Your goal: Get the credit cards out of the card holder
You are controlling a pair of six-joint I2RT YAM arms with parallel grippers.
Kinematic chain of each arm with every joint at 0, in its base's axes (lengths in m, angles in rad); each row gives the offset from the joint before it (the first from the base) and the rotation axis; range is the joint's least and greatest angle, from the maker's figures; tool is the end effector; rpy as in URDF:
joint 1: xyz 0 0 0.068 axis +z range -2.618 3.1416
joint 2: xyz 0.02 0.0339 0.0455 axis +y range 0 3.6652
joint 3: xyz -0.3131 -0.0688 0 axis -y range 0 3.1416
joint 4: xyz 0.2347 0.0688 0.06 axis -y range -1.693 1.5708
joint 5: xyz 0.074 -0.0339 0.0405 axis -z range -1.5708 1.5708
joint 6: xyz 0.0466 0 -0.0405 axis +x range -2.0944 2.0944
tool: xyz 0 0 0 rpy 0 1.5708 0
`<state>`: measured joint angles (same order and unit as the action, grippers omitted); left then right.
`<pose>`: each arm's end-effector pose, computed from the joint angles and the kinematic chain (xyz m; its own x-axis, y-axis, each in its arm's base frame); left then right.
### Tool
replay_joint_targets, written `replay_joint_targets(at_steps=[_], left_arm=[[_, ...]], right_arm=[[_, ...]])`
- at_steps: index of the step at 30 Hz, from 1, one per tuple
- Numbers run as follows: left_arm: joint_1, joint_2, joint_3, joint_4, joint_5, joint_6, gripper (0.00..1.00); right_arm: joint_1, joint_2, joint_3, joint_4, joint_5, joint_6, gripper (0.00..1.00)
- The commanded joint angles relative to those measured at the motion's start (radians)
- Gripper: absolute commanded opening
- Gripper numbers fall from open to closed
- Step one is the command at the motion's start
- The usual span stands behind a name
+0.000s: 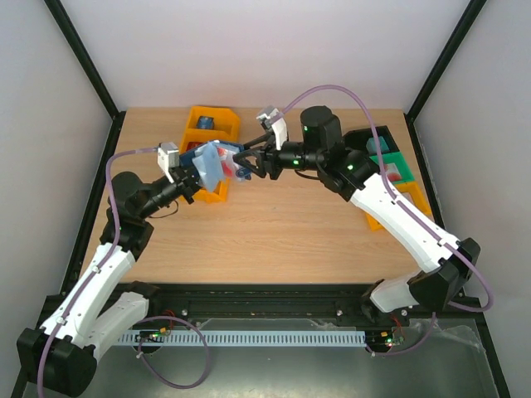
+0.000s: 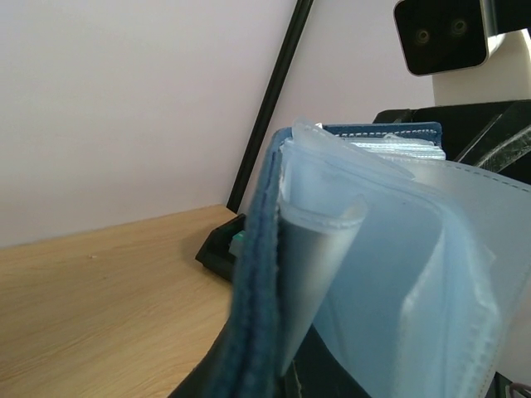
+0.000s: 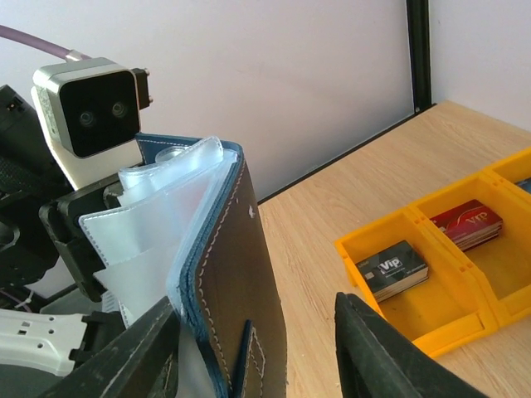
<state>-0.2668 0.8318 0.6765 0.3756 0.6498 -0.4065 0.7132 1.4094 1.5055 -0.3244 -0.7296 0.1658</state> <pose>0.1456 -0.0690 0.3922 -0.1146 -0.2950 -0.9486 0.7993 0.5397 -0.2644 0.2092 0.2220 0.4802 -0.3303 -0.1231 -0.9358 -0.9371 0.1615 0.3095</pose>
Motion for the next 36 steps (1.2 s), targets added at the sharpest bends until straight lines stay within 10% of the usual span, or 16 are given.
replay_joint_targets(at_steps=[1, 4, 12, 15, 18, 25, 36], left_arm=[[0.002, -0.011, -0.005, 0.042, -0.016, -0.024, 0.02], [0.001, -0.009, -0.007, 0.047, -0.014, -0.032, 0.02], [-0.002, -0.007, -0.016, 0.056, -0.016, -0.041, 0.06], [-0.002, -0.010, -0.020, 0.020, -0.107, -0.008, 0.69], [-0.001, -0.011, -0.021, 0.019, -0.122, 0.056, 0.99], [-0.007, -0.006, -0.010, -0.007, -0.197, 0.106, 1.00], [0.008, -0.029, -0.008, -0.031, -0.146, 0.050, 0.70]], right_arm=[[0.017, 0.016, -0.007, 0.051, 0.007, 0.003, 0.48], [0.034, 0.016, -0.012, 0.050, 0.051, -0.001, 0.48], [0.051, 0.042, -0.006, 0.087, 0.115, 0.043, 0.02], [0.061, 0.040, -0.001, 0.082, 0.179, 0.053, 0.02], [0.130, 0.067, 0.051, -0.001, 0.346, 0.009, 0.02], [0.218, 0.140, 0.164, -0.092, 0.583, 0.010, 0.02], [0.156, 0.115, 0.136, -0.051, 0.312, 0.010, 0.02]])
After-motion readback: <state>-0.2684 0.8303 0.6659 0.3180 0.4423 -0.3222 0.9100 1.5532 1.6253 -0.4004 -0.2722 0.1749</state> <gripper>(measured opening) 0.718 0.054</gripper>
